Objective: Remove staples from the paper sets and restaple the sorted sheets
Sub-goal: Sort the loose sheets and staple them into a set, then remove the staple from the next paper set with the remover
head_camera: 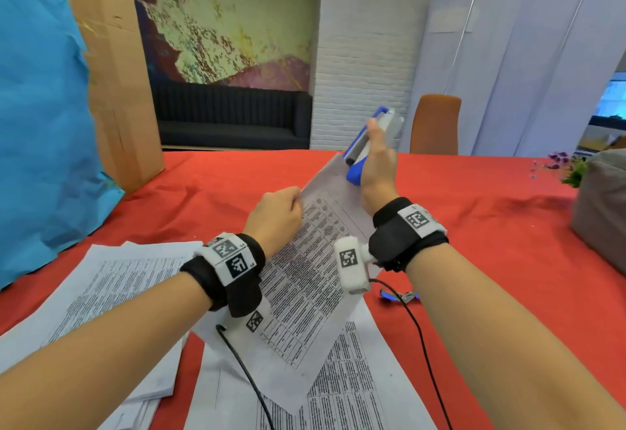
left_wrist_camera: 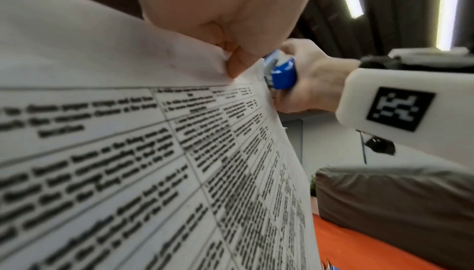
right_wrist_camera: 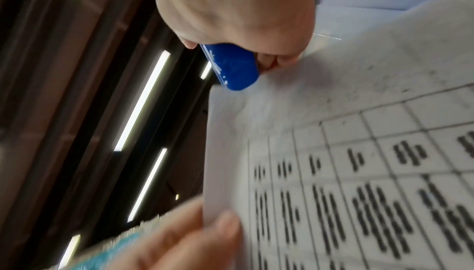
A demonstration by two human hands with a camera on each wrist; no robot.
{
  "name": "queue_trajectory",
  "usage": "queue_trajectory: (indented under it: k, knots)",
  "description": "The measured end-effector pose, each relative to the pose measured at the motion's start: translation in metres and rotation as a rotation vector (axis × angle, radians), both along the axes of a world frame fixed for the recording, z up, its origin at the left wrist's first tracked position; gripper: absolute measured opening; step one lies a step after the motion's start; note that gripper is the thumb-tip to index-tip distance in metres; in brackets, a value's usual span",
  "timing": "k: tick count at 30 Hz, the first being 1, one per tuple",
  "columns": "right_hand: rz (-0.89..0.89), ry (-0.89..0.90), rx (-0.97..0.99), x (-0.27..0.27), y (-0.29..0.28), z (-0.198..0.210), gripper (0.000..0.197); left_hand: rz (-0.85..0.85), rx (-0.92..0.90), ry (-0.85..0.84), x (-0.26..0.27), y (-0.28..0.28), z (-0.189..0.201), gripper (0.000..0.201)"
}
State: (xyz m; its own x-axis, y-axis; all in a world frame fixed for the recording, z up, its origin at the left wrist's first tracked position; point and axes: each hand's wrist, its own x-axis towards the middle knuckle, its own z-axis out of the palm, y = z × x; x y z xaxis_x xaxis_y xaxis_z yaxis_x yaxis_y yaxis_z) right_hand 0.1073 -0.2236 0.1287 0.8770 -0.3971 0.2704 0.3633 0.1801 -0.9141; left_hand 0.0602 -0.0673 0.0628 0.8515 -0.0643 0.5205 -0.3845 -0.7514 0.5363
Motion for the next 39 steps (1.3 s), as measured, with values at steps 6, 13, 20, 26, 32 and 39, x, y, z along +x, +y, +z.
queue_trajectory:
  k: [6,13,20,26,32,39]
  knots:
    - [-0.063,0.445,-0.069,0.030,-0.048,-0.057,0.040,0.230,-0.045,0.225,0.021,0.089,-0.009,0.020]
    - [0.111,0.809,-0.294,0.022,-0.081,-0.147,0.033,0.628,0.085,0.507,0.021,0.248,-0.044,0.028]
    - [0.168,0.787,-0.789,0.012,-0.095,-0.126,0.014,0.680,0.038,0.417,0.009,0.242,-0.064,0.058]
    - [0.205,1.049,-1.610,-0.019,-0.108,-0.093,0.017,-0.049,-0.194,0.937,-0.005,0.116,-0.083,0.054]
    - [0.433,1.174,-1.722,-0.037,-0.112,-0.115,0.065,0.017,0.447,0.897,0.012,0.072,-0.099,0.085]
    - [0.289,0.846,-1.681,-0.029,-0.093,-0.144,0.039,-0.031,-0.001,0.937,0.014,0.072,-0.098,0.043]
